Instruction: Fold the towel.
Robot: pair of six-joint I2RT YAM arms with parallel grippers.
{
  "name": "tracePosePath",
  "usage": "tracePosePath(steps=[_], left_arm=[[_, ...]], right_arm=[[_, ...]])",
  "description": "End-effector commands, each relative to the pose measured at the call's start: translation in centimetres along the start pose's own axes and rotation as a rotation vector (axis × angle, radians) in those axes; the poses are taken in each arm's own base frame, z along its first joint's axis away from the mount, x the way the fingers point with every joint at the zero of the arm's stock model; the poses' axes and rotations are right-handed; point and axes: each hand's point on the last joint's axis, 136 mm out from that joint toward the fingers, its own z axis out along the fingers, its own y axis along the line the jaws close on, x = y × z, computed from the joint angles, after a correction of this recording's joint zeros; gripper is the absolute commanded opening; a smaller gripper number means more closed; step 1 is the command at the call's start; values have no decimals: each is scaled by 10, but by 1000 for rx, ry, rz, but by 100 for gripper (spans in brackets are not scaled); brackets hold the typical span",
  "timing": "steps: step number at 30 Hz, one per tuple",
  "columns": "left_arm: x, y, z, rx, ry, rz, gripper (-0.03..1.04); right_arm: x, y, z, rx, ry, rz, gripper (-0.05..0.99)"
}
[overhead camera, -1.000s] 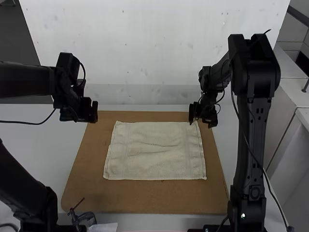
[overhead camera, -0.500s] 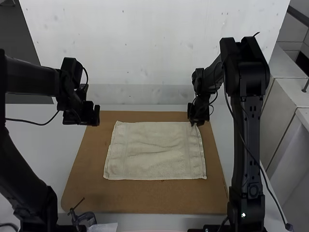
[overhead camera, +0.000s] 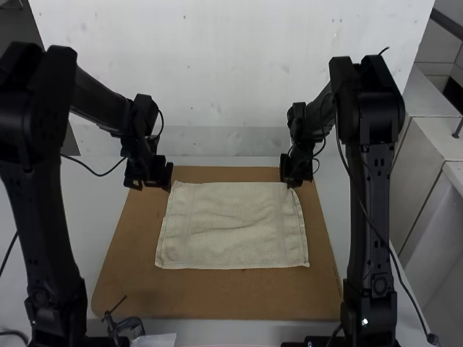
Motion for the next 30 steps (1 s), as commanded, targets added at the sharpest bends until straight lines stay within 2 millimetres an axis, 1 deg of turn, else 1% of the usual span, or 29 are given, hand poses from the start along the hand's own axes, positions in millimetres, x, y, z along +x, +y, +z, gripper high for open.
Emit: tracePosePath(steps=[1, 3, 6, 8, 11, 13, 15, 17, 18, 20, 22, 23, 27, 30], left_arm=[[-28, -1, 15, -40, -16, -44, 94], [-39, -3, 23, -38, -19, -45, 94], [-58, -8, 30, -32, -30, -42, 94], [-63, -11, 35, -34, -6, -49, 94], [-68, -22, 42, -24, 2, -39, 94], [-66, -29, 48, -16, 23, -28, 93], [-54, -35, 57, -4, 81, -19, 89], [-42, -36, 63, -6, 146, -24, 83], [-38, -37, 65, 5, 172, -51, 76], [-32, -35, 72, 8, 213, -82, 46], [-30, -31, 77, -17, 223, -73, 12], [-29, -29, 79, -32, 226, -63, 1], [-25, -35, 80, -31, 237, -47, 2], [-23, -39, 75, -30, 241, -41, 2]], right_arm=[[35, -15, 23, 42, 88, -7, 2], [37, -18, 23, 44, 93, -8, 2], [39, -21, 23, 47, 94, -13, 2], [38, -25, 23, 51, 94, -11, 2], [39, -29, 23, 56, 96, -7, 2], [40, -30, 23, 63, 96, -7, 2], [39, -32, 22, 74, 90, -14, 2], [34, -32, 19, 74, 67, -24, 2], [35, -32, 18, 74, 66, -25, 2], [35, -33, 13, 73, 60, -27, 2], [34, -30, 7, 67, 40, -30, 2], [35, -30, 6, 65, 37, -32, 2], [37, -29, 3, 64, 31, -37, 2], [34, -28, 4, 63, 16, -37, 1]])
